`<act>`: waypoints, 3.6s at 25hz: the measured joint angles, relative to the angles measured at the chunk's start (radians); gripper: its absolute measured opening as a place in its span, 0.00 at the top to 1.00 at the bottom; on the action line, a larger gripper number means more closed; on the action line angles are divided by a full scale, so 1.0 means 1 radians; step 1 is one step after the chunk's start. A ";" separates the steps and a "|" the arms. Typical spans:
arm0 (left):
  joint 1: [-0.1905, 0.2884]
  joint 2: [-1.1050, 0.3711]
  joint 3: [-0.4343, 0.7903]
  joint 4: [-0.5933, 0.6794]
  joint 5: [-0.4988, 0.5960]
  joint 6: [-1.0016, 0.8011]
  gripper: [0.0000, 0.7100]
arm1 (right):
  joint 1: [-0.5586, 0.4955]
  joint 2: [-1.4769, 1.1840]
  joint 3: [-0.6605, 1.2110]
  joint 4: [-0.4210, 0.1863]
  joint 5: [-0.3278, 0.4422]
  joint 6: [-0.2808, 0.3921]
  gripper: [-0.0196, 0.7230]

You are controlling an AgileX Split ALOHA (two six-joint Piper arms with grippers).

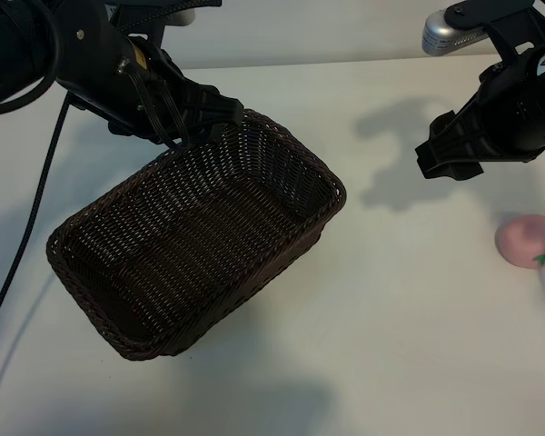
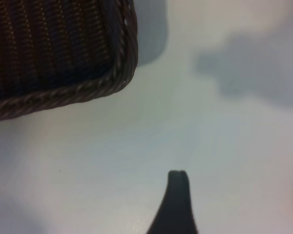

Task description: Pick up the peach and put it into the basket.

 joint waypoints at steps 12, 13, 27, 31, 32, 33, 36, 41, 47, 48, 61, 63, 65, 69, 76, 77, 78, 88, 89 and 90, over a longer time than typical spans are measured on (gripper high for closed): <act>0.000 0.000 0.000 0.000 0.000 0.000 0.17 | 0.000 0.000 0.000 -0.009 0.003 0.000 0.17; 0.000 0.000 0.000 0.000 0.000 0.000 0.17 | 0.000 0.000 0.000 -0.009 0.003 0.000 0.17; 0.000 0.000 0.000 0.000 -0.004 0.000 0.17 | 0.000 0.000 0.000 -0.011 0.003 0.000 0.17; 0.000 0.000 0.000 0.000 -0.039 0.000 0.17 | 0.000 0.000 0.000 -0.011 0.003 0.000 0.17; 0.000 0.000 0.000 0.000 -0.047 0.000 0.17 | 0.000 0.000 0.000 -0.011 0.003 0.000 0.17; 0.000 0.000 0.000 0.000 -0.049 -0.003 0.17 | 0.000 0.000 0.000 -0.011 0.003 0.000 0.17; 0.000 0.000 0.000 0.000 -0.029 -0.040 0.17 | 0.000 0.000 0.000 -0.014 0.003 0.000 0.17; 0.000 -0.027 0.041 0.000 0.000 -0.076 0.17 | 0.000 0.000 0.000 -0.016 0.004 0.000 0.17; 0.000 -0.155 0.254 0.000 -0.102 -0.211 0.17 | 0.000 0.000 0.000 -0.019 0.005 0.000 0.17; 0.000 -0.182 0.298 0.000 -0.119 -0.238 0.17 | 0.000 0.000 0.000 -0.019 0.005 0.000 0.17; 0.000 -0.456 0.491 0.226 0.034 -0.613 0.17 | 0.000 0.000 0.000 -0.027 0.008 0.000 0.17; 0.000 -0.455 0.496 0.299 0.068 -0.699 0.17 | 0.000 0.000 0.000 -0.027 0.008 0.000 0.17; 0.000 -0.455 0.503 0.330 0.078 -0.759 0.17 | 0.000 0.000 0.000 -0.027 0.009 0.000 0.17; 0.000 -0.455 0.531 0.345 0.070 -0.840 0.17 | 0.000 0.000 0.000 -0.029 0.011 0.000 0.17; 0.000 -0.455 0.636 0.345 -0.002 -0.935 0.17 | 0.000 0.000 0.000 -0.029 0.011 0.000 0.17; 0.000 -0.455 0.648 0.345 -0.007 -0.941 0.17 | 0.000 0.000 0.000 -0.029 0.011 0.000 0.17; 0.000 -0.455 0.659 0.345 -0.017 -0.948 0.17 | 0.000 0.000 0.000 -0.029 0.011 0.000 0.17; 0.000 -0.451 0.677 0.329 -0.084 -0.989 0.17 | 0.000 0.000 0.000 -0.029 0.012 0.000 0.17; 0.000 -0.442 0.677 0.329 -0.089 -0.993 0.17 | 0.000 0.000 0.000 -0.029 0.012 0.000 0.17; 0.000 -0.430 0.677 0.329 -0.093 -0.995 0.17 | 0.000 0.000 0.000 -0.029 0.012 0.000 0.17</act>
